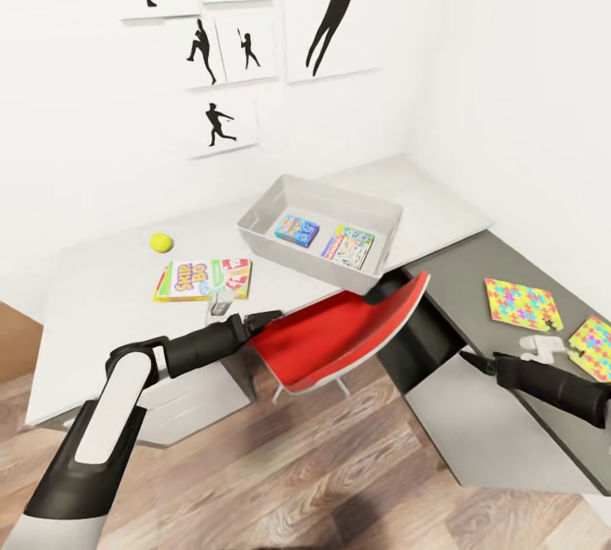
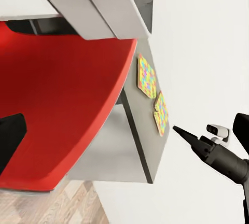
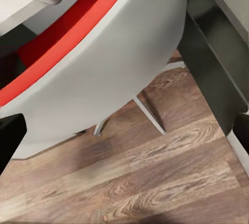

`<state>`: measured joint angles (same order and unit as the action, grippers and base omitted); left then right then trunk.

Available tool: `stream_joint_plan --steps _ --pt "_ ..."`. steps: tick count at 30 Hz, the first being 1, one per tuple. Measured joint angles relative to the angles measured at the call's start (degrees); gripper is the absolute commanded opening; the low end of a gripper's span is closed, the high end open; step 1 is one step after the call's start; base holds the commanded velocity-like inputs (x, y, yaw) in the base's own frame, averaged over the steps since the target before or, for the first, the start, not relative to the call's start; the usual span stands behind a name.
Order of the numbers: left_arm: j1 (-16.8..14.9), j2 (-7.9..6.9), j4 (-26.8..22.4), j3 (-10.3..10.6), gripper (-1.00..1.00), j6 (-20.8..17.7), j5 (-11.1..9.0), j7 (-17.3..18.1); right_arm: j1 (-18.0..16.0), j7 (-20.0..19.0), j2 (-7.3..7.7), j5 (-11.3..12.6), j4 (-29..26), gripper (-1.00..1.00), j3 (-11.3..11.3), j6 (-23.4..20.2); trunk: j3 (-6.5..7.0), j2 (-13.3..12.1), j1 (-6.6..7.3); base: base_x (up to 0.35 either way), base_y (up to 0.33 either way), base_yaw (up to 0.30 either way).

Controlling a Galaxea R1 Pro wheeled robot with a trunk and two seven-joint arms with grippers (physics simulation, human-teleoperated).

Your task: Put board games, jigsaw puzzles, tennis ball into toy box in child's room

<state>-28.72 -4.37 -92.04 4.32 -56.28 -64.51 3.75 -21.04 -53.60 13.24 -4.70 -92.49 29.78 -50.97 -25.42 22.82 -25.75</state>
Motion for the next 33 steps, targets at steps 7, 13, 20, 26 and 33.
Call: stream_joint_plan --steps 7,13,20,26,33 --pt "0.25 -0.17 0.01 -0.71 1.00 0.11 0.17 -0.04 0.03 -0.09 0.24 0.00 -0.02 1.00 0.16 0.00 0.00 0.00 0.00 -0.005 0.001 0.201" --pt "0.33 -0.22 0.02 -0.97 1.00 0.19 0.41 -0.10 0.07 -1.74 0.59 0.00 -0.07 1.00 1.38 0.08 0.00 0.00 0.00 -0.002 0.000 0.080" --pt "0.39 -0.25 0.02 -1.10 1.00 0.22 0.59 -0.12 0.05 -8.64 0.69 0.01 -0.09 1.00 7.11 1.54 0.00 0.00 0.00 -0.001 0.000 0.031" --pt "0.42 -0.25 0.02 -1.09 1.00 0.23 0.62 -0.11 0.00 -12.47 0.79 0.01 -0.09 1.00 9.49 2.24 0.01 0.00 0.00 0.000 0.000 0.000" --pt "0.45 -0.20 0.02 -1.02 1.00 0.24 0.65 -0.15 -0.29 -15.14 0.87 0.01 -0.10 1.00 11.15 2.67 0.25 0.00 0.00 0.000 0.000 -0.022"
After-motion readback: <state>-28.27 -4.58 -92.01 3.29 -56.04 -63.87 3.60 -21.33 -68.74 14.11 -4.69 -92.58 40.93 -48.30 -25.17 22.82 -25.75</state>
